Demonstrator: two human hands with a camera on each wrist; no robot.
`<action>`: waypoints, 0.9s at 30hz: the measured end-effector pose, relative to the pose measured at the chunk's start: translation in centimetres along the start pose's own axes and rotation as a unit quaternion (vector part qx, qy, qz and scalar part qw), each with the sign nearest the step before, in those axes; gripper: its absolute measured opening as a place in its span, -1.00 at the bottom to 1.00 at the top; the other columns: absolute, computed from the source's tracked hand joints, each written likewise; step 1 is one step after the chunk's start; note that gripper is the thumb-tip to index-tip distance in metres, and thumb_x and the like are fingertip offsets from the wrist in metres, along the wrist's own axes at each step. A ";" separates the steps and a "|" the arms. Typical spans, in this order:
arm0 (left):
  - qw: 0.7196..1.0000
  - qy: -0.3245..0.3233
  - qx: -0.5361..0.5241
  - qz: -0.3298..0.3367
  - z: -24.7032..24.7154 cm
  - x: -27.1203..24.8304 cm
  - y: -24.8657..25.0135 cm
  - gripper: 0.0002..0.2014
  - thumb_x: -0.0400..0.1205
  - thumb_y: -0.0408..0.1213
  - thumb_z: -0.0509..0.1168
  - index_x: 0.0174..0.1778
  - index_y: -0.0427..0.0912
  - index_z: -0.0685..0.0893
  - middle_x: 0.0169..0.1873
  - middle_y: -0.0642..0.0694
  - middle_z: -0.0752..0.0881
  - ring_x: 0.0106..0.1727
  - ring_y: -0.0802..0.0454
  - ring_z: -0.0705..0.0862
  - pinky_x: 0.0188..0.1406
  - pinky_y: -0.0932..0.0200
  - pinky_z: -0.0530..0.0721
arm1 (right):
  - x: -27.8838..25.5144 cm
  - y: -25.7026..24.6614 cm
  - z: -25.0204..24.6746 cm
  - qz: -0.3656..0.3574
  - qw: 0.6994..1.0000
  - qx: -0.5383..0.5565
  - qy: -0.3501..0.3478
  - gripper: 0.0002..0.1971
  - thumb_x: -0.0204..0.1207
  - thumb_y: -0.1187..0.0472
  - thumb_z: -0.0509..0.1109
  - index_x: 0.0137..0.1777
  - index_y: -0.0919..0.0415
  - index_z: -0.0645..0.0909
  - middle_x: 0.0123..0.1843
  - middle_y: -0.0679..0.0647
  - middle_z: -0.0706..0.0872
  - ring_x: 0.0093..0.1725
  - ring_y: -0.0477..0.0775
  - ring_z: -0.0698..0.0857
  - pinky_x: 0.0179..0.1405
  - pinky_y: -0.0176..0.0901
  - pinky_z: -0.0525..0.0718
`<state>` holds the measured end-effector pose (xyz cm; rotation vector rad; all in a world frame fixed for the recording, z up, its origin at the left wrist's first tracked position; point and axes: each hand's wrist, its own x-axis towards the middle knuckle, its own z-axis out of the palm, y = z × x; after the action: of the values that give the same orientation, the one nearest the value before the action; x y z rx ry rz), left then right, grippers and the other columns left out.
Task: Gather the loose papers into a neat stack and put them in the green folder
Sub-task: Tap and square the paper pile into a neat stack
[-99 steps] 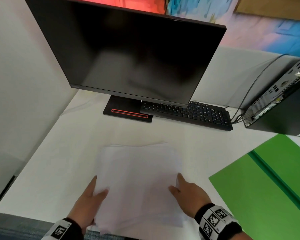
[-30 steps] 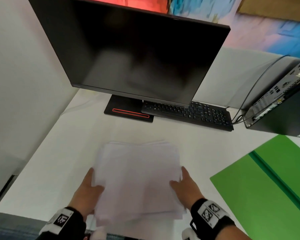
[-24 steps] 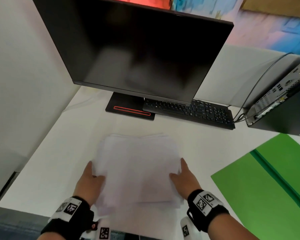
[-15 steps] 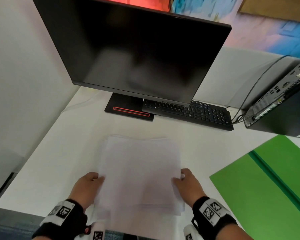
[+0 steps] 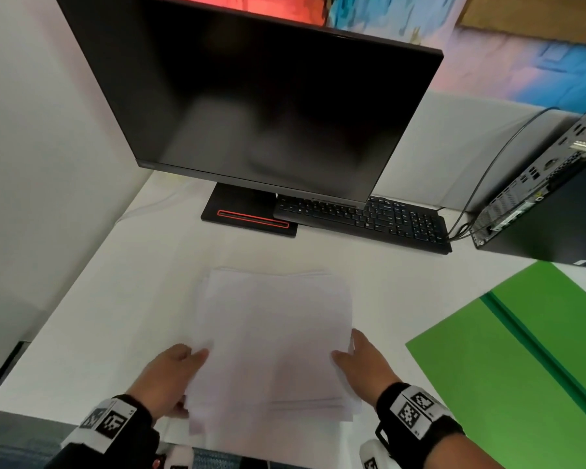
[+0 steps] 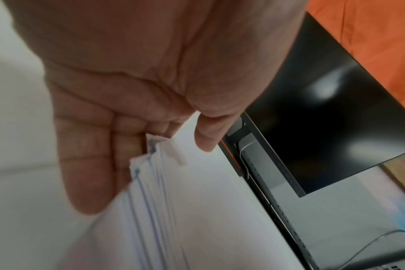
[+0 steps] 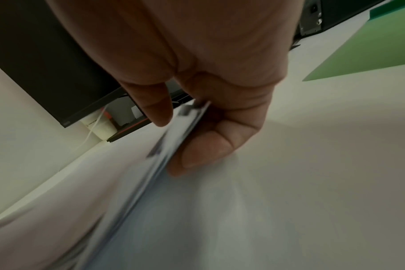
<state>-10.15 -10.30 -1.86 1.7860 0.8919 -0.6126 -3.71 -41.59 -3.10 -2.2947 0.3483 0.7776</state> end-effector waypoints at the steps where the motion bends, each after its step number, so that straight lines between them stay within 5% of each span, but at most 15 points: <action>1: 1.000 0.013 0.000 0.004 0.0 0.1 0.2 -0.59 0.66 0.02 0.35 -0.09 -0.34 0.62 -0.32 -0.24 0.65 -0.32 -0.17 0.66 -0.29 -0.11 0.79 | 0.3 0.0 -0.1 -0.003 1.000 0.011 0.018 -0.75 0.60 0.12 0.33 0.18 0.21 0.45 -0.04 0.05 0.66 -0.01 0.15 0.63 0.03 -0.09 0.55; 4: 0.998 0.058 -0.023 0.032 0.1 1.4 0.6 -0.65 0.61 -0.06 0.42 -0.23 -0.30 0.56 -0.35 -0.26 0.65 -0.32 -0.16 0.62 -0.34 0.01 0.59 | 1.7 -0.9 -0.7 0.020 0.994 0.077 0.076 -0.83 0.55 0.22 0.39 0.07 0.29 0.57 -0.19 0.10 0.69 -0.14 0.16 0.64 -0.08 -0.03 0.61; 6: 0.998 0.030 -0.049 0.038 0.5 1.5 1.3 -0.80 0.60 -0.24 0.39 -0.15 -0.28 0.55 -0.31 -0.27 0.68 -0.32 -0.17 0.65 -0.41 0.09 0.55 | 2.3 -1.8 -1.0 0.042 0.987 0.148 0.044 -0.81 0.53 0.29 0.37 0.11 0.31 0.57 -0.04 0.23 0.72 -0.11 0.18 0.64 -0.22 -0.04 0.59; 8: 0.997 0.017 -0.031 0.064 0.6 1.9 1.1 -0.84 0.44 -0.34 0.39 -0.27 -0.24 0.50 -0.42 -0.21 0.62 -0.40 -0.11 0.59 -0.43 0.14 0.49 | 2.2 -1.9 -1.3 0.034 0.989 0.141 0.015 -0.90 0.50 0.35 0.34 -0.01 0.30 0.52 -0.11 0.18 0.64 -0.17 0.14 0.56 -0.31 -0.09 0.46; 11: 0.997 0.033 -0.019 0.074 0.3 2.9 -0.2 -0.80 0.31 -0.33 0.39 -0.20 -0.32 0.61 -0.34 -0.36 0.74 -0.31 -0.18 0.71 -0.27 -0.04 0.67 | 2.4 -1.1 -1.3 0.037 0.988 0.149 0.003 -0.90 0.39 0.38 0.32 -0.23 0.27 0.43 -0.35 0.22 0.49 -0.39 0.06 0.41 -0.40 -0.17 0.34; 12: 0.997 0.029 -0.025 0.071 0.4 3.1 -0.4 -0.70 0.28 -0.26 0.40 -0.11 -0.29 0.66 -0.24 -0.39 0.79 -0.23 -0.25 0.77 -0.19 -0.16 0.75 | 2.9 -0.6 -1.1 0.040 0.987 0.157 -0.004 -0.91 0.32 0.35 0.33 -0.20 0.33 0.49 -0.33 0.35 0.58 -0.40 0.08 0.48 -0.40 -0.16 0.42; 14: 0.995 0.021 -0.051 0.082 0.6 2.7 0.1 -0.70 0.31 -0.20 0.39 -0.08 -0.24 0.68 -0.22 -0.38 0.80 -0.24 -0.25 0.77 -0.32 -0.09 0.70 | 3.6 -0.5 -1.1 0.027 0.984 0.177 -0.003 -0.71 0.19 0.29 0.31 -0.08 0.42 0.57 -0.13 0.49 0.73 -0.29 0.14 0.62 -0.27 0.01 0.61; 16: 0.987 0.058 -0.083 0.124 0.4 1.6 1.7 -0.82 0.39 -0.24 0.37 -0.15 -0.24 0.65 -0.29 -0.35 0.77 -0.30 -0.16 0.69 -0.37 0.01 0.59 | 3.3 -2.1 -2.0 -0.023 0.981 0.190 0.030 -0.81 0.24 0.32 0.31 -0.15 0.38 0.55 -0.25 0.32 0.69 -0.27 0.11 0.59 -0.22 0.12 0.66; 19: 0.956 0.116 -0.160 0.219 -0.3 -0.3 4.0 -0.69 0.39 -0.18 0.41 -0.14 -0.34 0.56 -0.33 -0.23 0.71 -0.29 -0.02 0.62 -0.29 0.05 0.55 | 1.1 -5.1 -4.4 -0.118 0.943 0.304 0.074 -0.84 0.40 0.43 0.32 -0.13 0.18 0.62 -0.24 0.19 0.72 -0.27 0.12 0.68 -0.25 -0.10 0.62; 21: 0.931 0.135 -0.225 0.253 -0.3 -1.4 5.1 -0.90 0.54 -0.45 0.38 -0.23 -0.26 0.58 -0.49 0.11 0.71 -0.43 0.16 0.65 -0.41 0.33 0.58 | 0.1 -6.4 -5.3 -0.160 0.908 0.383 0.056 -0.69 0.49 0.57 0.28 0.05 0.19 0.67 -0.16 0.13 0.82 -0.24 0.07 0.77 -0.34 -0.22 0.67; 22: 0.923 0.129 -0.258 0.256 -0.3 -1.8 5.6 -0.82 0.58 -0.57 0.31 -0.21 -0.20 0.64 -0.50 0.20 0.76 -0.44 0.25 0.69 -0.44 0.43 0.61 | 0.2 -6.7 -5.4 -0.167 0.901 0.396 0.056 -0.65 0.51 0.60 0.25 0.12 0.24 0.69 -0.09 0.14 0.85 -0.20 0.05 0.80 -0.35 -0.25 0.69; 27: 0.891 0.124 -0.337 0.277 0.1 -1.5 6.8 -0.66 0.61 -0.70 0.21 0.11 -0.25 0.74 -0.22 0.15 0.89 -0.16 0.26 0.83 -0.19 0.41 0.73 | 0.4 -8.1 -4.7 -0.169 0.876 0.445 0.078 -0.62 0.52 0.62 0.21 0.22 0.39 0.70 0.03 0.23 0.83 -0.04 0.12 0.79 -0.09 -0.16 0.76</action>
<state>-5.62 -12.31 3.05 1.3766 0.6015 0.2869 2.24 -38.84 3.66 -1.4675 0.2808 0.1669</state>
